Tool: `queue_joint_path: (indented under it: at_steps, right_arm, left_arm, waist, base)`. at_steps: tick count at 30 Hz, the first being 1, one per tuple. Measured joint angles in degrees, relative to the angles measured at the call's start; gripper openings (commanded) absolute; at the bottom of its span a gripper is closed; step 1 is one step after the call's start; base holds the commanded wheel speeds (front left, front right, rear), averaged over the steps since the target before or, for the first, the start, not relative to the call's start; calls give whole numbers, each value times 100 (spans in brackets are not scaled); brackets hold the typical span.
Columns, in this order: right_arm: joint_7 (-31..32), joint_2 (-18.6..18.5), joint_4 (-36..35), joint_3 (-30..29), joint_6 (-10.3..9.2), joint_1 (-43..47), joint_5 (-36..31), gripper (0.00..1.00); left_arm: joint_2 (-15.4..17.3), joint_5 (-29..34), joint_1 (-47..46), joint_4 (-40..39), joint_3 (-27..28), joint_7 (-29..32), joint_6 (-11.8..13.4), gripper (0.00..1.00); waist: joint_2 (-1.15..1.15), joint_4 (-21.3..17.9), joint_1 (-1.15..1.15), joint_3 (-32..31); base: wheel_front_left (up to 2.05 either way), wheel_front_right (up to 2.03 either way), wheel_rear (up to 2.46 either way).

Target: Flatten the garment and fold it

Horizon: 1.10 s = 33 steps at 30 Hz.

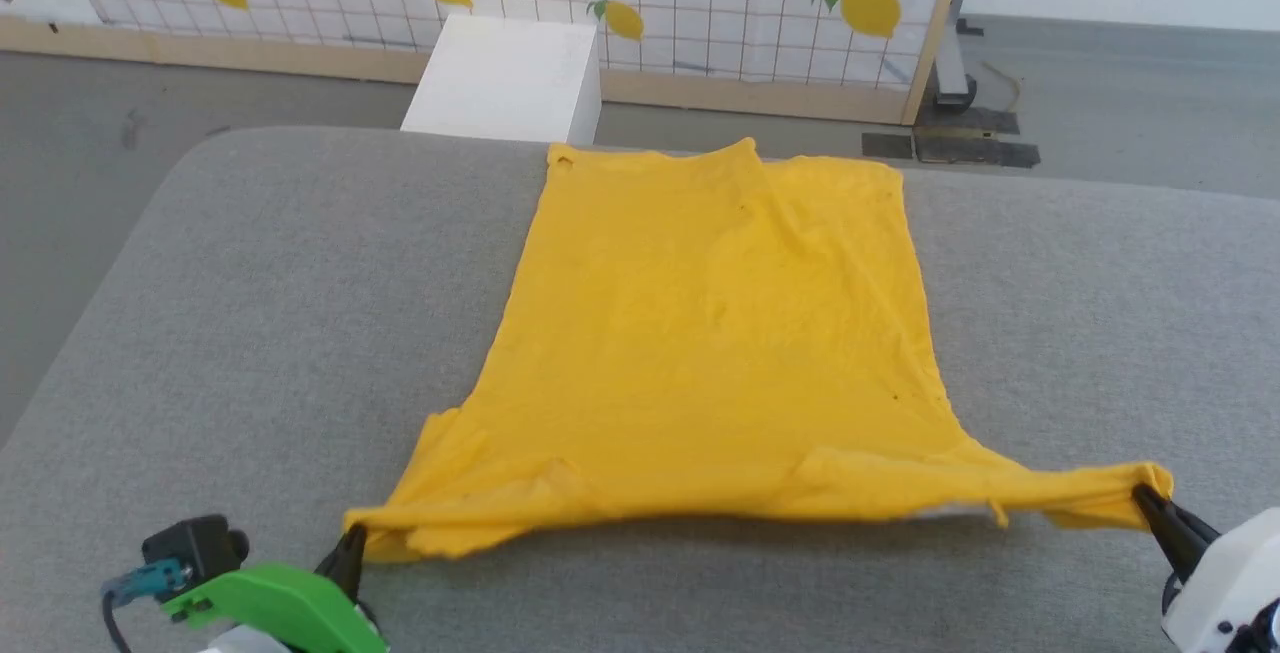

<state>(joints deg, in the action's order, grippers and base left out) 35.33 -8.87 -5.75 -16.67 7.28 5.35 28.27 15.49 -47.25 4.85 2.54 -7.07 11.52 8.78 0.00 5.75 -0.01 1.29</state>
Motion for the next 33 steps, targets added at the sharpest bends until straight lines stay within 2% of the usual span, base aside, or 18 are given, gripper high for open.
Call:
queue_joint_path:
  at_steps: [5,8,12,18,23,24,25,29,33]
  right_arm:
    - [743,-1,-376,53,1,168,-435,0]
    - [1220,-132,-413,386,1,182,-786,0]
    - [1580,-349,-177,988,1,160,-1107,0]
    - [1878,-536,630,1846,1,-119,-1425,0]
    - [1779,-589,1148,2092,1,-264,-1394,0]
    - [1740,-592,1178,2091,1,-280,-1355,53]
    - [1731,-589,1193,2063,1,-287,-1313,100]
    - [1599,-545,972,1779,1,-291,-924,100]
    - [1464,-365,352,1113,1,-291,-489,100]
  left_arm:
    - [461,656,268,-210,-377,712,649,0]
    - [634,960,313,-190,-701,1105,791,0]
    - [641,1042,294,-27,-978,1302,723,0]
    - [508,1036,176,282,-1023,1058,627,0]
    - [392,954,137,415,-961,846,582,0]
    - [374,923,131,412,-929,803,581,0]
    - [367,923,127,409,-913,770,581,0]
    - [367,916,125,365,-812,660,586,0]
    - [365,873,128,267,-698,593,598,0]
  waist:
    - [0,-22,0,-34]
    - [0,-12,0,-33]
    - [0,0,0,-4]
    - [0,-7,0,77]
    - [0,7,0,91]
    - [0,7,1,93]
    - [0,5,1,90]
    - [0,-29,1,67]
    - [0,-75,1,25]
  base:
    - [0,0,0]
    - [0,0,0]
    - [0,0,0]
    - [0,0,0]
    - [0,0,0]
    - [0,0,0]
    - [0,0,0]
    - [0,0,0]
    - [0,0,0]
